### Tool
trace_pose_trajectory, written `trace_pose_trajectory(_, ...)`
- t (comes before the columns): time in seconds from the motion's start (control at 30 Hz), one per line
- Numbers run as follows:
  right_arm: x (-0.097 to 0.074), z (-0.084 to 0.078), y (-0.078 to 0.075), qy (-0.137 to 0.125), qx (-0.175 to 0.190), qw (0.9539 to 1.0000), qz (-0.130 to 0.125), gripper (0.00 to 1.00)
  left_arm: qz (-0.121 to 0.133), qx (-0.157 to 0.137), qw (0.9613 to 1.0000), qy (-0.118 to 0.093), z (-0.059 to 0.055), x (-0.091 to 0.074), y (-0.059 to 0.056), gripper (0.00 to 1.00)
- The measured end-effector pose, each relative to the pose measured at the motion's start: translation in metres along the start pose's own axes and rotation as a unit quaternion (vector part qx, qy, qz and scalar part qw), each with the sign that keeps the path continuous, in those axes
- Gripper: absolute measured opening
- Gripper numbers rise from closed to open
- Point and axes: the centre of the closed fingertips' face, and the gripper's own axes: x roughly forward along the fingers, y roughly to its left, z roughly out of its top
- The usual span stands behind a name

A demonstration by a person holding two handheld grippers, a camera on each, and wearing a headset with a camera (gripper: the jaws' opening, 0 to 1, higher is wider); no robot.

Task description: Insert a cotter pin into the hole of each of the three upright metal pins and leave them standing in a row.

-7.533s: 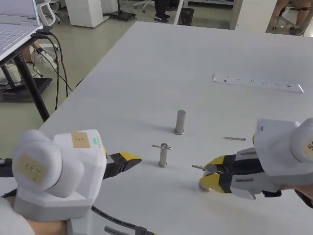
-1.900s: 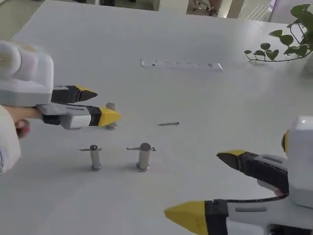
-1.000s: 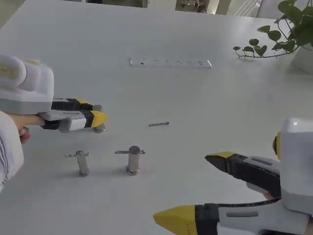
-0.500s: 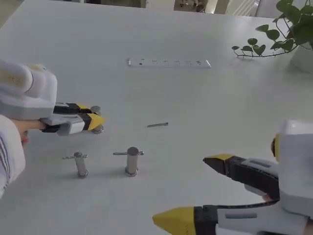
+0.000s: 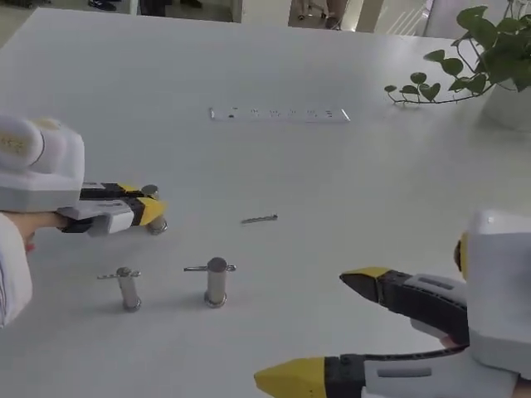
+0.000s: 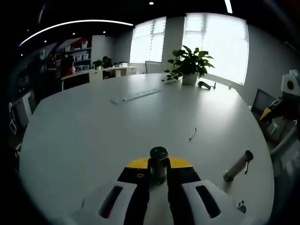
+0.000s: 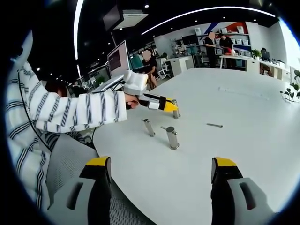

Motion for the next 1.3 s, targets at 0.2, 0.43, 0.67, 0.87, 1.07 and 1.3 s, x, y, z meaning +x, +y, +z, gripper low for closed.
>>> trace_pose_trajectory(0.2, -0.002, 0.0, -0.002, -0.001, 0.001, 1.0, -0.002, 0.86, 0.005, -0.001, 1.0, 0.001, 0.001, -0.006, 0.001, 0.09)
trace_pose_trajectory(0.43, 0.0, 0.002, 0.002, -0.002, -0.004, 1.0, 0.002, 0.86, 0.023, -0.022, 0.9993, -0.017, 0.014, -0.018, 0.007, 0.09)
trace_pose_trajectory(0.67, 0.001, 0.002, 0.007, -0.001, -0.01, 0.9999, 0.006, 0.85, 0.032, -0.025, 0.9987, -0.03, 0.025, -0.038, 0.01, 0.09)
trace_pose_trajectory(0.87, 0.0, 0.004, 0.013, -0.004, -0.025, 0.9996, 0.014, 0.85, 0.027, -0.012, 0.999, -0.033, 0.029, -0.053, 0.004, 0.09)
trace_pose_trajectory(1.07, 0.002, 0.007, 0.017, -0.008, -0.031, 0.9993, 0.019, 0.85, 0.021, -0.019, 0.9986, -0.044, 0.035, -0.065, -0.004, 0.08)
trace_pose_trajectory(1.3, 0.002, 0.005, 0.016, -0.005, -0.032, 0.9993, 0.019, 0.85, 0.018, -0.008, 0.9982, -0.057, 0.045, -0.082, -0.018, 0.08)
